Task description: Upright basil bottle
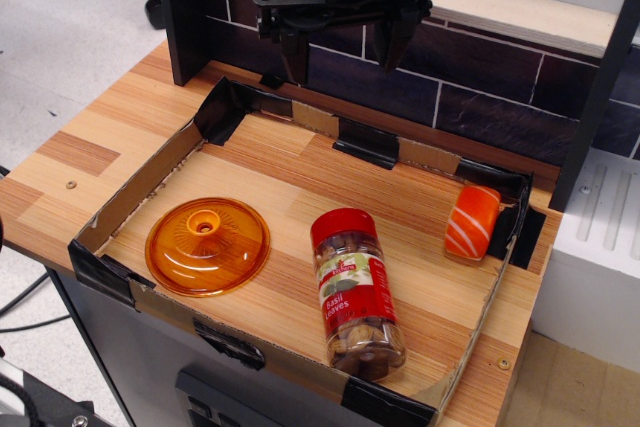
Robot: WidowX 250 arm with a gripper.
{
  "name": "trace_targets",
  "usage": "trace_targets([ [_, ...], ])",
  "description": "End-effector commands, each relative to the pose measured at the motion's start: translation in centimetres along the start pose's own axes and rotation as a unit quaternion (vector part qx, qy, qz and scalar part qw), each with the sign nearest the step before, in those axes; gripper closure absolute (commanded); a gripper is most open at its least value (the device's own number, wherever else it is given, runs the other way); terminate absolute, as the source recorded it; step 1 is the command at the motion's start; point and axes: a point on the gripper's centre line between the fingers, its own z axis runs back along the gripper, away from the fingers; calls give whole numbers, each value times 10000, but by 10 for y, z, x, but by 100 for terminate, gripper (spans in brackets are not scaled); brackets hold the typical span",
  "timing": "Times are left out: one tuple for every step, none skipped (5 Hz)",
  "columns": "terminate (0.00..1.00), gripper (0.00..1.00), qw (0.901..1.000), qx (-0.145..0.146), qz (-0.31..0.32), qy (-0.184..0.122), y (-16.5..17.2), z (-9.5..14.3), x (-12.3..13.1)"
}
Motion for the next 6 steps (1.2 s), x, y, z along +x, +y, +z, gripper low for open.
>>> trace_targets([
  [0,0,10000,0,0,0,0,0,0],
  [0,0,9980,57,299,550,1,7,-7],
  [0,0,9919,233,300,1215,5,8,-20],
  [0,0,9885,284,226,1467,11,2,-31],
  [0,0,9891,268,-7,1449,13,-13,-42],
  [0,0,9901,202,-59,1385,9,-31,-50],
])
